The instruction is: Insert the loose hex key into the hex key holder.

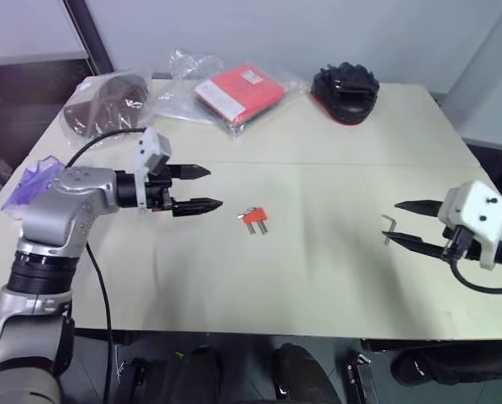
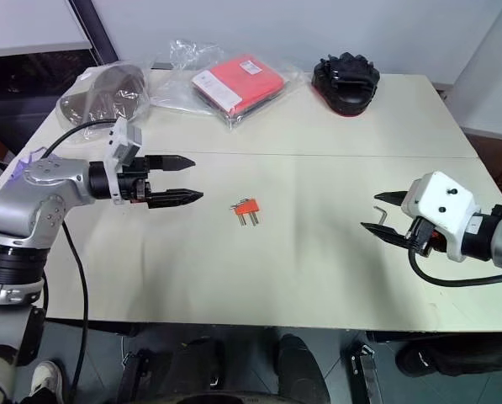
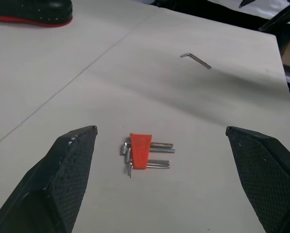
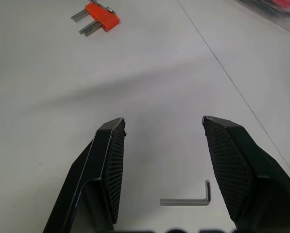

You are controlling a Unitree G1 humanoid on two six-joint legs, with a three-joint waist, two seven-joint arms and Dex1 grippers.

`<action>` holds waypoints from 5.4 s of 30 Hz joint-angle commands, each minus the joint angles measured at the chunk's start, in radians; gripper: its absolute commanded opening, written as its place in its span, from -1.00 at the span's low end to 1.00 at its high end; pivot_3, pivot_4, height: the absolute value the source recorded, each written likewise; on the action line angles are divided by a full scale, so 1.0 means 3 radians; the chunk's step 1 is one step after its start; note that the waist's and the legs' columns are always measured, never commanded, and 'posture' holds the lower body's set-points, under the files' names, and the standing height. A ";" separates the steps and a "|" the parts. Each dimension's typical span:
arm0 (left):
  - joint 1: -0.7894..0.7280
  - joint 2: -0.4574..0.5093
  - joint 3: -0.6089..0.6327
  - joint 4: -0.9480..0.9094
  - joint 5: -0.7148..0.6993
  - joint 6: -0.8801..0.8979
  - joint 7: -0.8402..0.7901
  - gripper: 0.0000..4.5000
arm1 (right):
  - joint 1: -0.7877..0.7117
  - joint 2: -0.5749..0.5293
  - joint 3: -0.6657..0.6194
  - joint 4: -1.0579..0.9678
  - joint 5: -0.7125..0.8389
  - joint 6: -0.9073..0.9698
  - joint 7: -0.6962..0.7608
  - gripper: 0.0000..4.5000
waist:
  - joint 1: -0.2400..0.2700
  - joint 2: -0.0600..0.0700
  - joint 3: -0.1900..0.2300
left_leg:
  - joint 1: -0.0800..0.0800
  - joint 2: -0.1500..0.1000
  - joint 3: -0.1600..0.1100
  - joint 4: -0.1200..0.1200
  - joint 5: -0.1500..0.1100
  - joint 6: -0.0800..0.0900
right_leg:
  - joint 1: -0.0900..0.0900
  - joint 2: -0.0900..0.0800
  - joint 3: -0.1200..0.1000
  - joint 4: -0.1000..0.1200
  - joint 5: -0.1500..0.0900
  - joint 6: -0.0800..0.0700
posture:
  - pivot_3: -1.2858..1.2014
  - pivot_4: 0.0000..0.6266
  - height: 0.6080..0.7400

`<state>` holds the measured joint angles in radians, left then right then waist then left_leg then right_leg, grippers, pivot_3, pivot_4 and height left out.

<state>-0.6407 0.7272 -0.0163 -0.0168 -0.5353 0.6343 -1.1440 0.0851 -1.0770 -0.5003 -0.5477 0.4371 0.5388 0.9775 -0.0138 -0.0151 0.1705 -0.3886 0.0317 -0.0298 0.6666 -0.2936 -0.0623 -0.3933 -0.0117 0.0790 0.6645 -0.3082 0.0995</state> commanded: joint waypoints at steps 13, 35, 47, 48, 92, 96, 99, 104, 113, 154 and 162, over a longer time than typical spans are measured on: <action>0.0020 -0.0072 0.0035 -0.0039 0.0095 -0.0116 0.0188 0.97 | -0.0502 0.0358 0.0652 0.0100 -0.0332 -0.0271 -0.0484 0.17 | -0.0016 -0.0001 -0.0001 | 0.0000 0.0000 0.0001 0.0001 0.0000 0.0000 | 0.0000 0.0000 0.0001 0.0002 0.0000 0.0000 | 0.03 -0.52 1.00; 0.0117 -0.0195 0.0079 0.0316 0.0498 -0.0682 0.0405 0.97 | -0.1473 0.2135 0.2491 0.1565 -0.1614 -0.0827 -0.1461 0.17 | -0.0013 -0.0002 0.0000 | -0.0011 0.0000 0.0003 0.0003 0.0001 -0.0001 | -0.0021 -0.0003 -0.0001 0.0015 0.0001 -0.0001 | 0.03 -0.52 1.00; 0.0168 -0.0195 0.0117 0.0256 0.0481 -0.0680 0.0433 0.97 | -0.1570 0.2289 0.2613 0.1850 -0.1696 -0.0922 -0.1362 0.17 | -0.0020 -0.0002 0.0000 | -0.0009 0.0000 0.0002 0.0003 0.0001 -0.0001 | -0.0021 -0.0002 -0.0001 0.0020 0.0001 -0.0001 | 0.03 -0.52 1.00; 0.0172 -0.0196 0.0119 0.0246 0.0480 -0.0678 0.0437 0.97 | -0.1568 0.2299 0.2618 0.1856 -0.1691 -0.0924 -0.1344 0.17 | -0.0020 -0.0002 0.0000 | -0.0009 0.0000 0.0002 0.0003 0.0001 -0.0001 | -0.0021 -0.0002 -0.0001 0.0020 0.0001 -0.0001 | 0.03 -0.52 1.00; 0.0270 -0.0273 0.0131 0.0014 0.0432 -0.0565 0.0579 1.00 | -0.2089 0.2859 0.2495 0.2850 -0.1292 -0.0834 -0.0922 -0.05 | -0.0109 -0.0001 -0.0001 | -0.0005 0.0001 -0.0001 0.0002 0.0001 -0.0002 | -0.0022 -0.0003 -0.0003 0.0032 0.0001 -0.0001 | 0.03 -0.52 1.00; 0.0260 -0.0281 0.0137 0.0041 0.0424 -0.0564 0.0579 1.00 | -0.2088 0.2845 0.2526 0.2890 -0.1340 -0.0879 -0.0906 -0.90 | -0.0109 -0.0001 -0.0001 | -0.0005 0.0001 -0.0001 0.0002 0.0001 -0.0001 | -0.0023 -0.0003 -0.0003 0.0032 0.0001 -0.0001 | 0.03 -0.52 1.00; 0.0162 -0.0352 0.0061 0.0175 0.0459 -0.0623 0.0544 1.00 | -0.2049 0.2767 0.2560 0.2779 -0.1439 -0.0951 -0.0922 -0.97 | -0.0105 -0.0001 -0.0001 | -0.0004 0.0001 -0.0001 0.0002 0.0001 -0.0002 | -0.0022 -0.0003 -0.0002 0.0032 0.0001 -0.0001 | 0.03 -0.52 1.00; 0.0000 -0.0461 -0.0001 0.0367 0.0514 -0.0713 0.0503 1.00 | -0.1935 0.2666 0.2600 0.2588 -0.1454 -0.0869 -0.0853 -0.97 | -0.0096 -0.0001 -0.0001 | -0.0005 0.0000 -0.0001 0.0003 0.0001 -0.0002 | -0.0021 -0.0005 -0.0004 0.0032 0.0001 -0.0001 | 0.03 -0.52 1.00; 0.0003 -0.0493 -0.0012 0.0354 0.0537 -0.0726 0.0479 1.00 | -0.1844 0.2806 0.2552 0.2574 -0.1417 -0.0838 -0.0969 -0.58 | -0.0102 -0.0001 -0.0001 | -0.0005 0.0000 -0.0001 0.0002 0.0001 -0.0002 | -0.0022 -0.0004 -0.0004 0.0032 0.0001 -0.0001 | 0.03 -0.52 1.00; 0.0194 -0.0385 0.0121 0.0022 0.0442 -0.0497 0.0575 1.00 | -0.2556 0.3299 0.2563 0.3775 -0.1517 -0.1295 -0.0781 0.48 | -0.0196 -0.0001 -0.0001 | 0.0013 0.0002 -0.0006 -0.0001 0.0001 -0.0002 | -0.0021 -0.0002 0.0004 0.0052 0.0001 -0.0002 | 0.03 -0.52 1.00; 0.0227 -0.0376 0.0144 -0.0011 0.0450 -0.0496 0.0600 1.00 | -0.2623 0.3322 0.2536 0.3967 -0.1542 -0.1361 -0.0762 0.48 | -0.0197 -0.0001 -0.0001 | 0.0013 0.0002 -0.0005 -0.0002 0.0001 -0.0002 | -0.0021 -0.0002 0.0005 0.0052 0.0001 -0.0002 | 0.03 -0.52 1.00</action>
<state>-0.5617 0.5995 -0.0045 0.0182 -0.3845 0.4920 -0.9676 -0.7022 -0.0987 0.2389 0.6070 -0.0166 0.1211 0.7396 -0.0729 -0.0155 0.1701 -0.3846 0.0323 -0.0315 0.6661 -0.2932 -0.0628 -0.3995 -0.0124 0.0805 0.6802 -0.3078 0.0991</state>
